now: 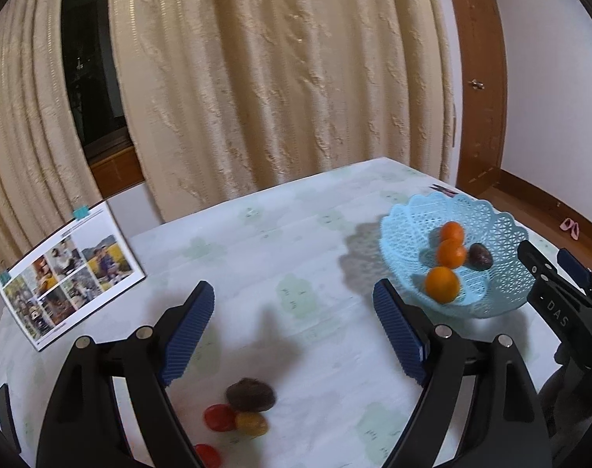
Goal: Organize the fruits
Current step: 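Move both open tools back toward the remaining fruits, then grasp the orange with the left tool while the right tool grasps a dark brown fruit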
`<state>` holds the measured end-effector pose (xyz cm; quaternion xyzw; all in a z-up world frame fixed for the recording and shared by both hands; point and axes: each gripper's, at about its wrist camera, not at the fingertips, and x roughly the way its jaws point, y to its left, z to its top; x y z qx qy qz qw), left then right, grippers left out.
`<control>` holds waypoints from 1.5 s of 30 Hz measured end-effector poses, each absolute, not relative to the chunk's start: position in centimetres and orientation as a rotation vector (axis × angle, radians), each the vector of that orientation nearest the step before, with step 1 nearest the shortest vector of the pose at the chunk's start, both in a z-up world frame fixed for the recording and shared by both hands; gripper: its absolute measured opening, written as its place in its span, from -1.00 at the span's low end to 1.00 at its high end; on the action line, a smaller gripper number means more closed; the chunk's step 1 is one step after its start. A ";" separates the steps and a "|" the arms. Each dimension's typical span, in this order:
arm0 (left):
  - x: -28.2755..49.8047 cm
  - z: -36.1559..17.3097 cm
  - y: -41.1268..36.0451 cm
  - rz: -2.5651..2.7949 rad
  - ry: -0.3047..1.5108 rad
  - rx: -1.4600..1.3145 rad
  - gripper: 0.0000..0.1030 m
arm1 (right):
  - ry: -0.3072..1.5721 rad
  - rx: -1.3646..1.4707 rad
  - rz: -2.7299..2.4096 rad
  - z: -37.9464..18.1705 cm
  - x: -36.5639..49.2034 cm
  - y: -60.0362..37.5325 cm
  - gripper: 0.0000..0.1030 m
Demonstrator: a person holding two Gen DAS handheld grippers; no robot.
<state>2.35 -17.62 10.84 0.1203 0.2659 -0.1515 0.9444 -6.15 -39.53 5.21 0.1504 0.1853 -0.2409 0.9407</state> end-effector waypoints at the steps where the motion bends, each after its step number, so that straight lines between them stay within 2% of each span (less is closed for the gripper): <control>1: 2.3 10.9 -17.3 -0.302 0.542 0.244 0.62 | 0.380 0.300 -0.485 5.2 -6.1 -39.1 0.51; 11: 2.7 10.5 -12.6 -0.258 0.576 0.217 0.62 | 0.426 0.260 -0.368 5.7 -5.8 -35.0 0.57; 13: 3.1 10.2 -11.3 -0.255 0.609 0.199 0.62 | 0.437 0.253 -0.327 5.9 -5.6 -34.0 0.63; 24: 5.5 7.5 -3.4 -0.220 0.814 0.052 0.62 | 0.534 0.247 -0.162 6.0 -3.9 -29.9 0.63; 35: 6.1 4.2 -1.2 -0.215 0.914 0.017 0.60 | 0.591 0.228 -0.106 5.3 -3.0 -28.3 0.63; 41: 6.3 2.4 -1.8 -0.231 0.958 0.030 0.36 | 0.617 0.234 -0.077 4.9 -2.5 -27.7 0.63; 45: 6.5 1.6 -1.9 -0.237 0.981 0.026 0.03 | 0.635 0.252 -0.054 4.7 -2.0 -27.4 0.63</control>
